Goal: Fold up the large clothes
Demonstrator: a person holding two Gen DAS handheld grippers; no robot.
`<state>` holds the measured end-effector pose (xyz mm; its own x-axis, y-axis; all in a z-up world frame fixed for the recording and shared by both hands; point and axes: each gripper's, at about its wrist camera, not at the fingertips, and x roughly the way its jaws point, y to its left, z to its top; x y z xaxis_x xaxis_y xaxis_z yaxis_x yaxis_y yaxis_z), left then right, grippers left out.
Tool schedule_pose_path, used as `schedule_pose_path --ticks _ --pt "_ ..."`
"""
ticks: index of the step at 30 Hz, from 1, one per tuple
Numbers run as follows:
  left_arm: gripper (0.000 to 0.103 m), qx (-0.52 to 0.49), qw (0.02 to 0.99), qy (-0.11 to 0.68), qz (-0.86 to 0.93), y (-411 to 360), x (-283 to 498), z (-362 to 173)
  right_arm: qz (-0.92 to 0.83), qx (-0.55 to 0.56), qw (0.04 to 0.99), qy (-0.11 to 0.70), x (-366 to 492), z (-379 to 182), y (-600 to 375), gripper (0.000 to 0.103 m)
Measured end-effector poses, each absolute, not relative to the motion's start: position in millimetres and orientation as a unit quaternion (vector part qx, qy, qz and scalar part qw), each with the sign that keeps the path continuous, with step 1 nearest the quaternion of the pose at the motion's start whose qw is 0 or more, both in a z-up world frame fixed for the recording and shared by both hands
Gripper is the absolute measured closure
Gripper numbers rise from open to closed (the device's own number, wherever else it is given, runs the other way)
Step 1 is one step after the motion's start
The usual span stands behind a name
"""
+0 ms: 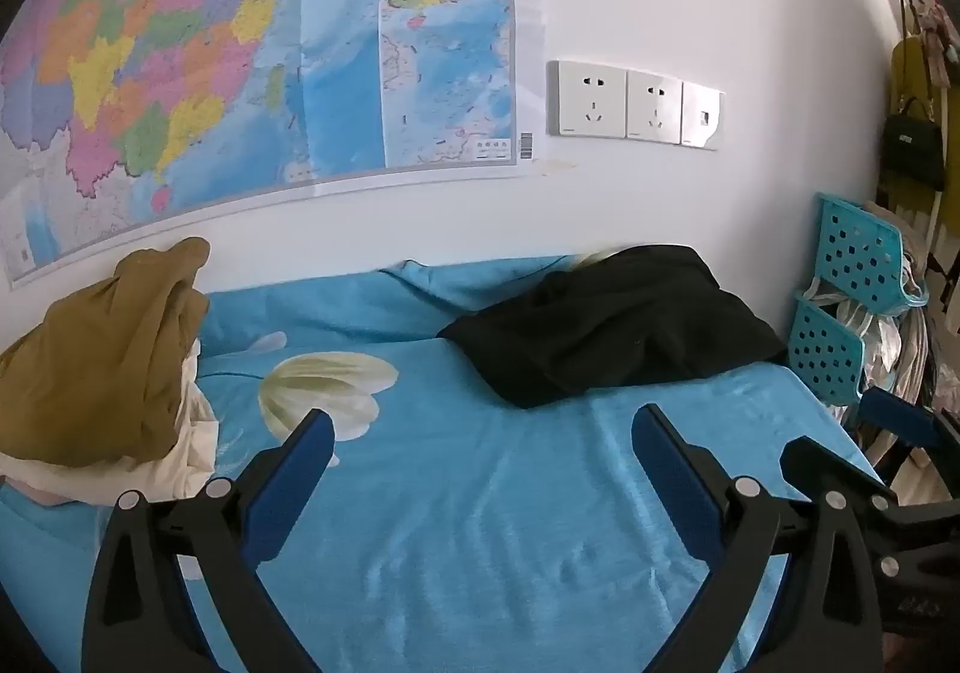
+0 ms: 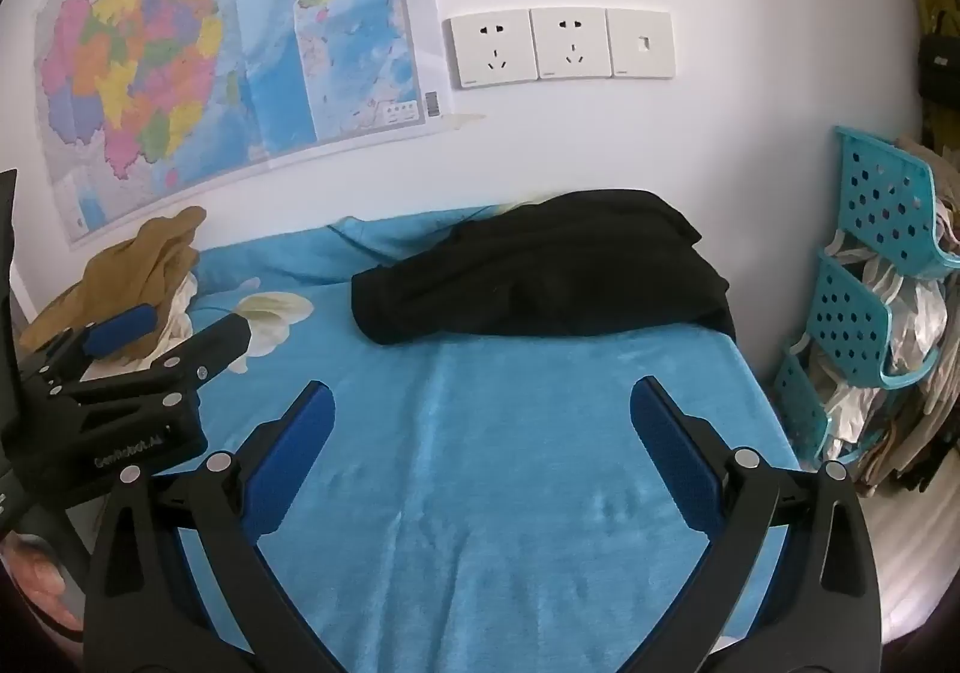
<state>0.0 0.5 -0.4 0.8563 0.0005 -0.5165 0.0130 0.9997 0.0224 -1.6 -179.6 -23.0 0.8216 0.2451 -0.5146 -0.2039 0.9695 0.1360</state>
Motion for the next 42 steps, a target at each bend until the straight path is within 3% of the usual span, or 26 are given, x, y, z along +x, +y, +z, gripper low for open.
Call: schedule_pose_path --ticks 42 --pt "0.007 0.0 0.95 0.312 -0.019 -6.8 10.5 -18.7 0.102 0.019 0.953 0.284 9.2 -26.4 -183.1 0.005"
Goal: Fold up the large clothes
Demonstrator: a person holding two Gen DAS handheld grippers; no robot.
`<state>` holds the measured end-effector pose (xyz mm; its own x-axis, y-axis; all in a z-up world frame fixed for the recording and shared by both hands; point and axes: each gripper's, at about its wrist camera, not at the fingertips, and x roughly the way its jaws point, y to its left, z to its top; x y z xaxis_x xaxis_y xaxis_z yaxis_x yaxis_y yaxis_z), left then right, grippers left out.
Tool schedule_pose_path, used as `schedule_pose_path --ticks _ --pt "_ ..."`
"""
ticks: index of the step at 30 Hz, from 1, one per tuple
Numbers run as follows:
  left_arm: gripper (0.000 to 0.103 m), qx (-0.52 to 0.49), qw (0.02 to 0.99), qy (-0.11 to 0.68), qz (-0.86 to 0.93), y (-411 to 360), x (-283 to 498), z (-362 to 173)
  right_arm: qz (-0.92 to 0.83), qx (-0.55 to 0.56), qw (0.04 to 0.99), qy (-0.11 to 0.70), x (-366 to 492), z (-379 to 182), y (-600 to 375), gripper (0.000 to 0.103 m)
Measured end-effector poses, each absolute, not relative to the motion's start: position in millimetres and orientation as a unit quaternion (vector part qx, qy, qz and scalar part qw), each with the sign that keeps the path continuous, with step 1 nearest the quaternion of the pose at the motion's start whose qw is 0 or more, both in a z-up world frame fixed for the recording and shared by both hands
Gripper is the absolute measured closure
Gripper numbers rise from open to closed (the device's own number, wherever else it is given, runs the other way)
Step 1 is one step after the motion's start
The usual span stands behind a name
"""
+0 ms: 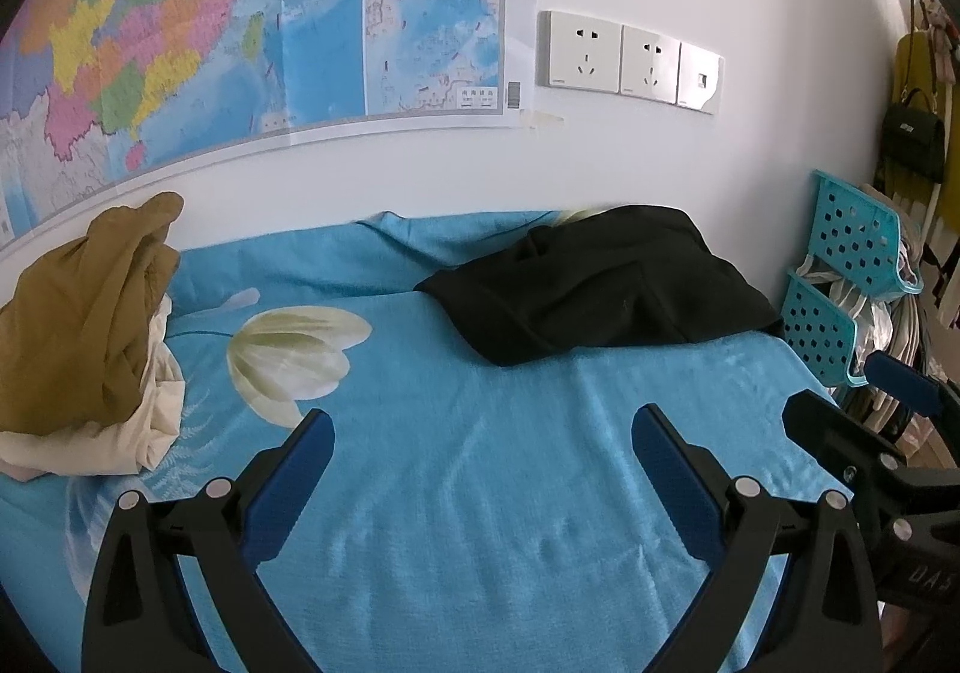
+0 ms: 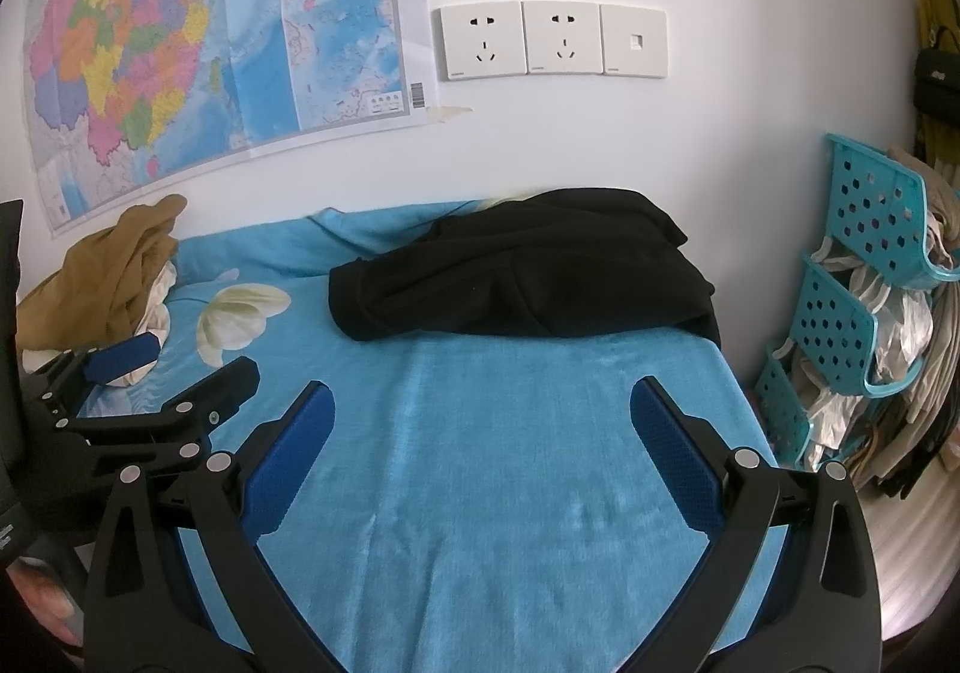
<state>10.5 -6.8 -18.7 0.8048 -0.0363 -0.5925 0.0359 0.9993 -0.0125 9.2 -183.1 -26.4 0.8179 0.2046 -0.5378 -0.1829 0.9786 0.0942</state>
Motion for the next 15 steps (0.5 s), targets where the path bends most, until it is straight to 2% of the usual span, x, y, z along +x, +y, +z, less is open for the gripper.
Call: schedule_pose_path --ticks 15 --pt "0.007 -0.002 0.949 0.315 -0.021 -6.2 9.6 -20.4 0.104 0.014 0.953 0.285 13.6 -25.4 -182.8 0.005"
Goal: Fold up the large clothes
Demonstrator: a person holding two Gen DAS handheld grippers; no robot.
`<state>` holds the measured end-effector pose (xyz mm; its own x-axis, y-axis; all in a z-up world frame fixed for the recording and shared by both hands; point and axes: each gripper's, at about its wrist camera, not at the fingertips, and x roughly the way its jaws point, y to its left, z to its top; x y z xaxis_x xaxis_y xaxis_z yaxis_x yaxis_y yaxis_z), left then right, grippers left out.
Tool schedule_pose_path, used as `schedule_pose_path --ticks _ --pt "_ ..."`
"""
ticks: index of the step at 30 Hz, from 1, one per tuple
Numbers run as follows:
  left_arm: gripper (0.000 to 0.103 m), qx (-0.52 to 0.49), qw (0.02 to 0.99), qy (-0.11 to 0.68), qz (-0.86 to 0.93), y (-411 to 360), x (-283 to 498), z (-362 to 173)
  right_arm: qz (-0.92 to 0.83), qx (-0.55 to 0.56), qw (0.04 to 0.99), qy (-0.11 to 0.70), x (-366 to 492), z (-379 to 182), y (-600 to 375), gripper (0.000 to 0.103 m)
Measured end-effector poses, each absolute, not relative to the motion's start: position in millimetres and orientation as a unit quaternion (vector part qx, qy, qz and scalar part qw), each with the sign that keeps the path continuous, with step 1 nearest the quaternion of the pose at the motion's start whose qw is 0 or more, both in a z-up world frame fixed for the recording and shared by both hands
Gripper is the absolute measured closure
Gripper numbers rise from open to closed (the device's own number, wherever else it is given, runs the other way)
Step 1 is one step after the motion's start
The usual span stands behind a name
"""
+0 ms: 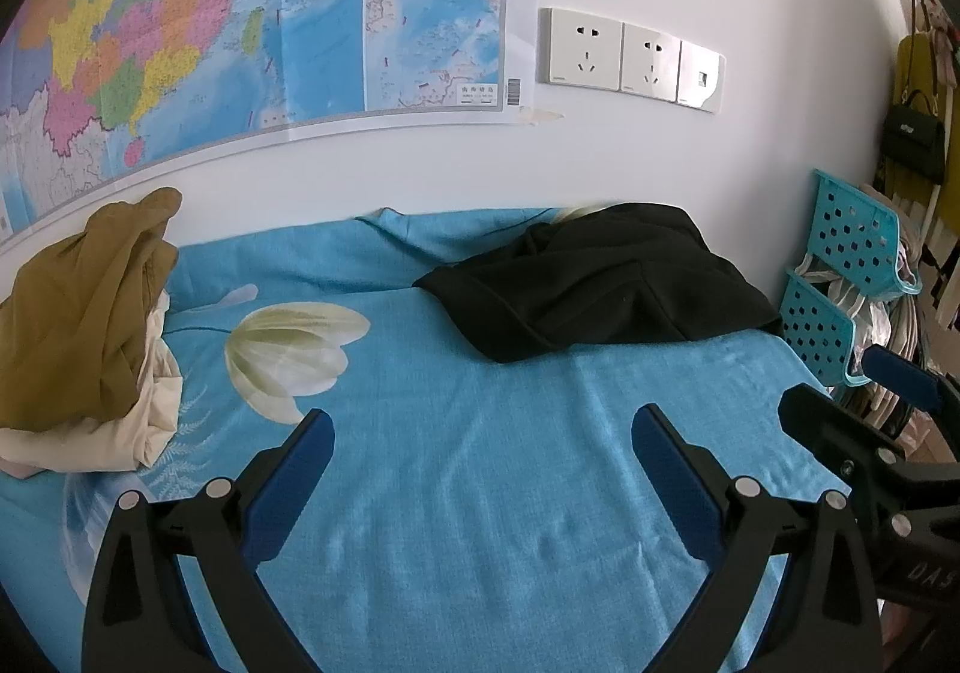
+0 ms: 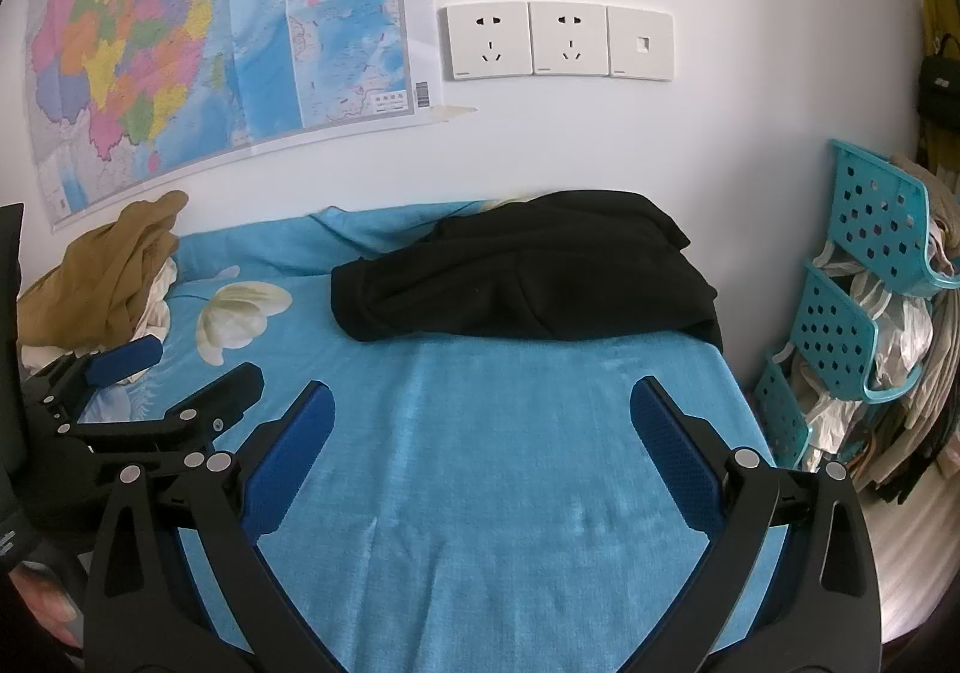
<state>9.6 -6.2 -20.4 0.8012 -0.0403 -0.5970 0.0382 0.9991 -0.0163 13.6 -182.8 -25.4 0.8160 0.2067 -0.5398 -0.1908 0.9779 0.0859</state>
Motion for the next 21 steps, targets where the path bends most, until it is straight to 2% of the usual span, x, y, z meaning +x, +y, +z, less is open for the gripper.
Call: schedule_pose_path --ticks 21 --pt "0.007 -0.001 0.946 0.323 -0.018 -7.4 13.6 -25.2 0.12 0.017 0.949 0.29 16.5 -28.4 -181.3 0.005"
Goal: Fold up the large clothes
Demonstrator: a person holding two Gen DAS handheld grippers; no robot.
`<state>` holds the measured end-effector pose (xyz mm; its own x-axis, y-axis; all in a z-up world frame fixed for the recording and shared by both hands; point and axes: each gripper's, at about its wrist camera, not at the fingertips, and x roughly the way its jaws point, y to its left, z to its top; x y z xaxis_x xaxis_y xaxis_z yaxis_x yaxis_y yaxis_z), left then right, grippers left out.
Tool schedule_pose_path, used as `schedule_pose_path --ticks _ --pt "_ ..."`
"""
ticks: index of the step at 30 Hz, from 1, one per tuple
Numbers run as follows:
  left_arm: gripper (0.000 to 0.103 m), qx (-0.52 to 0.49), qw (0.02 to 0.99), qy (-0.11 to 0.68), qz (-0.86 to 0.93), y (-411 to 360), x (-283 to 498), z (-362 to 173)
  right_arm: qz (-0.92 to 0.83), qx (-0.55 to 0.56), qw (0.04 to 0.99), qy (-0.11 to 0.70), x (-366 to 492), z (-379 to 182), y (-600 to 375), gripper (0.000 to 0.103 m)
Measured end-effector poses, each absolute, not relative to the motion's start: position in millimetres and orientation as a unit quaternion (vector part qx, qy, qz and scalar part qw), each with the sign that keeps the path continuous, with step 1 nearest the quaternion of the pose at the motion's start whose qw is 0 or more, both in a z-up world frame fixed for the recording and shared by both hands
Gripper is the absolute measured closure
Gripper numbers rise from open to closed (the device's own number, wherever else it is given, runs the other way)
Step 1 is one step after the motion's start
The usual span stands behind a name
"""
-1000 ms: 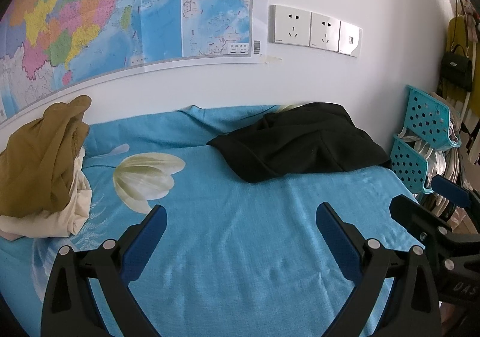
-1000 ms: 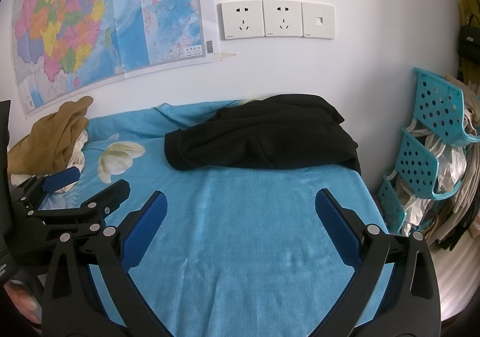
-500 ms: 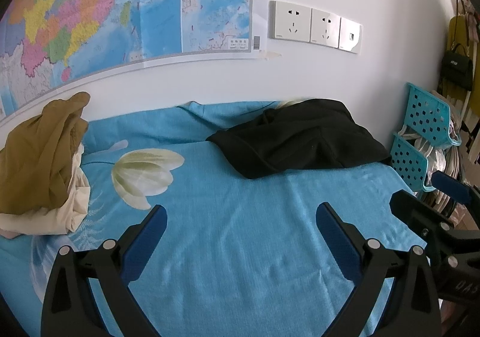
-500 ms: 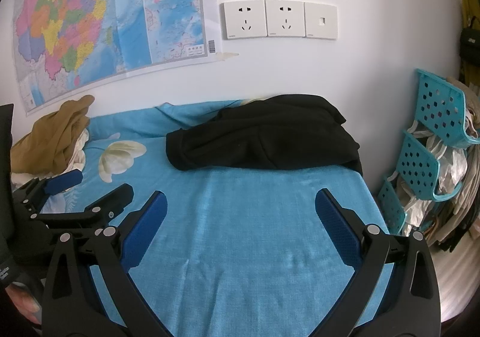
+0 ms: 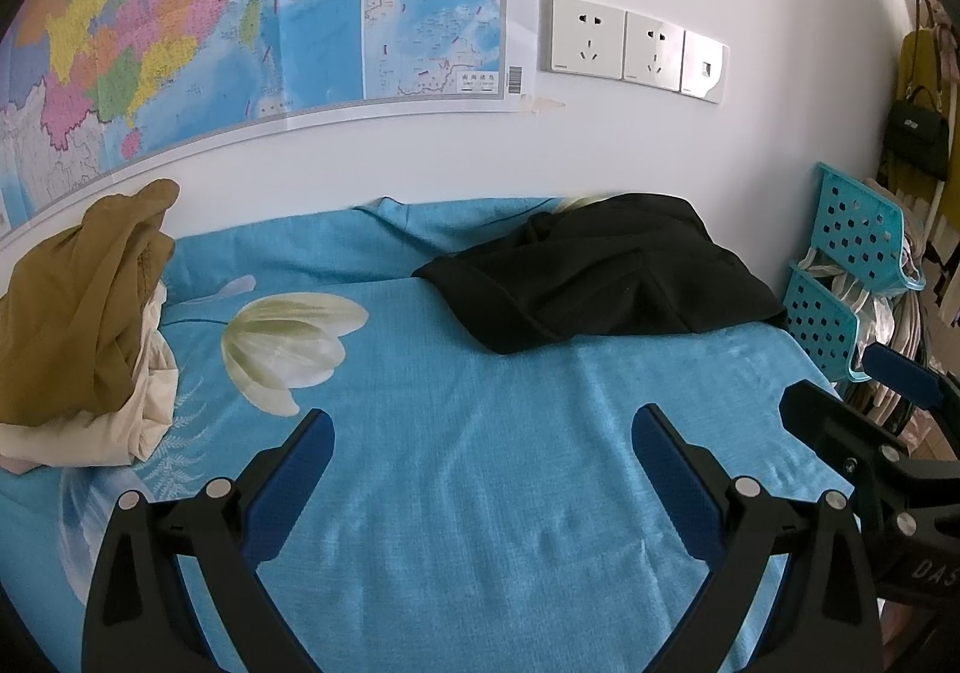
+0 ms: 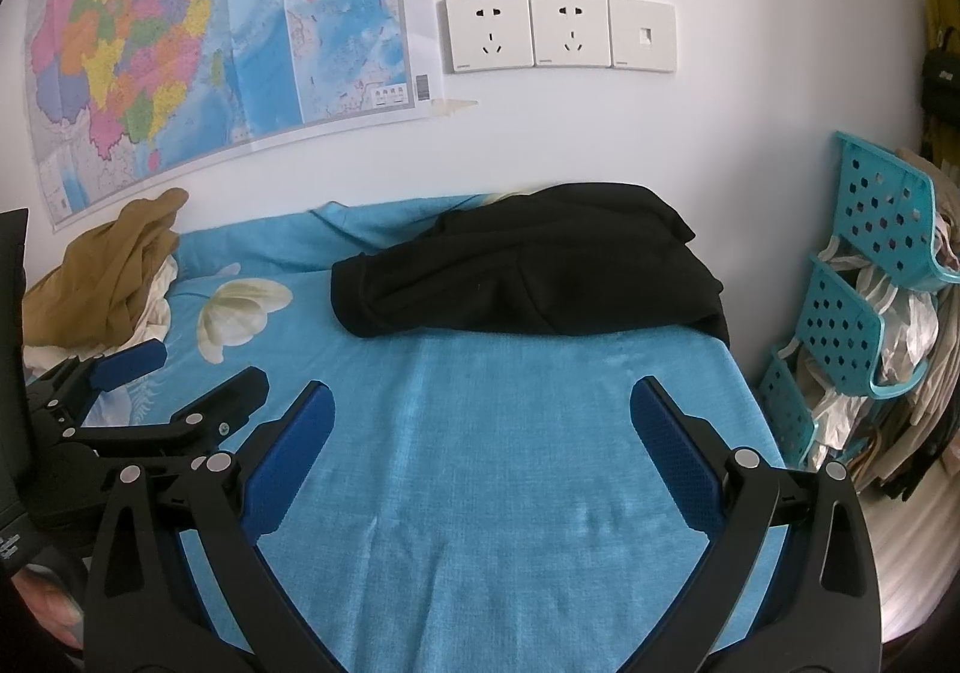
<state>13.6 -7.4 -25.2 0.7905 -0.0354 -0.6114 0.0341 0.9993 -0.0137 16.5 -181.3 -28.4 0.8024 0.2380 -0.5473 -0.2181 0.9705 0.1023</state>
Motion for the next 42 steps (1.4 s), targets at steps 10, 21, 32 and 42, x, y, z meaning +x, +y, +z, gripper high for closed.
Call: schedule_pose_path --ticks 10,21,32,42 --pt "0.007 0.001 0.944 0.329 -0.018 -8.5 17.8 -28.5 0.123 0.016 0.948 0.295 15.2 -33.0 -179.8 0.005" --pt "0.007 0.0 0.936 0.353 -0.017 -2.9 37.9 -35.9 0.137 -0.003 0.94 0.312 42.3 -34.7 -180.3 0.005" --pt "0.007 -0.002 0.92 0.391 0.019 29.7 84.1 -52.9 0.135 -0.143 0.909 0.367 142.0 -62.1 -149.9 0.006" --pt "0.007 0.008 0.915 0.402 0.035 43.7 105.5 -60.1 0.189 -0.294 0.86 0.371 199.5 -97.2 -105.3 0.01"
